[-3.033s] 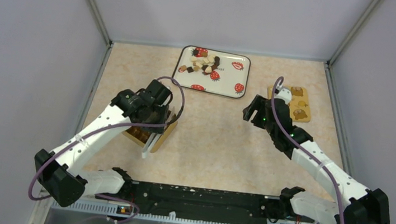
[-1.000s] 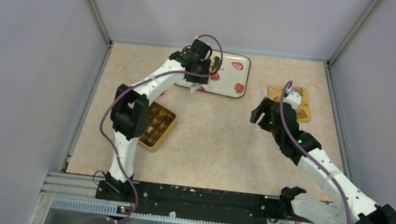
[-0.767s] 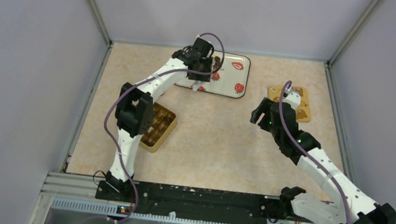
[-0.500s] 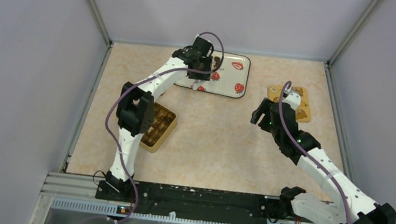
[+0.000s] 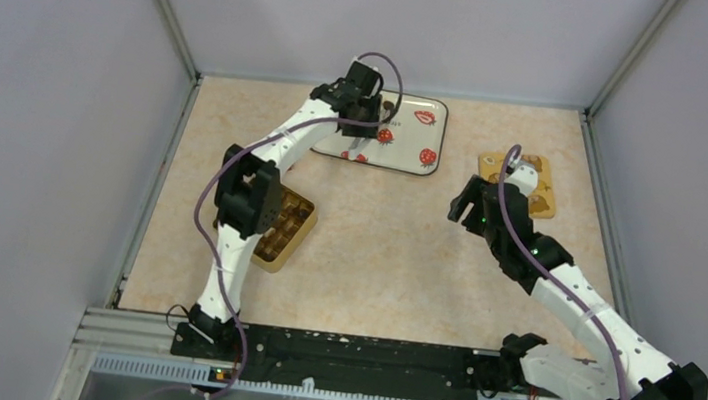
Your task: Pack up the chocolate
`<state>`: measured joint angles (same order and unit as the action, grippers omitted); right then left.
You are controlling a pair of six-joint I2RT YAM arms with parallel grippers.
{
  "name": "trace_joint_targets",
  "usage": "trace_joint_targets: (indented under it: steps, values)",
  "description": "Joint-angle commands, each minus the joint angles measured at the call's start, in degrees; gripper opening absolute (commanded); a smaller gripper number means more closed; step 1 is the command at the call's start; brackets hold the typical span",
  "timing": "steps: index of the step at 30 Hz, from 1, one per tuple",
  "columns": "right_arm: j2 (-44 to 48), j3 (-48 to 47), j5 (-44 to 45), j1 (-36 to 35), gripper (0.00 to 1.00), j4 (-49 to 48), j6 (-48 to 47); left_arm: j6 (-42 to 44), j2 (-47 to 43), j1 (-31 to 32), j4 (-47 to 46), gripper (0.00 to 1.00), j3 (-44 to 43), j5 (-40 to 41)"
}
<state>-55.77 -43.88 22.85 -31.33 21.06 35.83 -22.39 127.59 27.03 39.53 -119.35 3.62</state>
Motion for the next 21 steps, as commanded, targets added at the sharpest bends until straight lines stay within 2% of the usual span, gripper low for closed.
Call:
trace_joint_targets:
  steps: [1, 7, 11, 14, 21]
  values:
    - [0.78, -1.4, 1.06, 0.04, 0.71, 0.03, 0.09, 0.96, 0.03, -0.14, -1.79, 0.47, -2.15, -1.98]
    - [1.16, -1.22, 1.15, 0.09, 0.71, 0.08, 0.17, 0.6, -0.76, -0.14, -3.31, 0.41, -0.54, -2.92]
    - [1.29, -1.11, 1.15, 0.04, 0.71, 0.1, 0.19, 0.75, -0.39, -0.14, -3.11, 0.47, -0.56, -3.14]
    - [1.35, -1.12, 1.16, 0.05, 0.71, 0.07, 0.14, 0.77, -0.17, -0.13, -2.91, 0.48, -0.41, -3.26]
    - [1.19, -1.12, 0.96, 0.0, 0.71, -0.27, 0.2, 0.86, -0.57, -0.15, -2.94, 0.37, 0.32, -3.35]
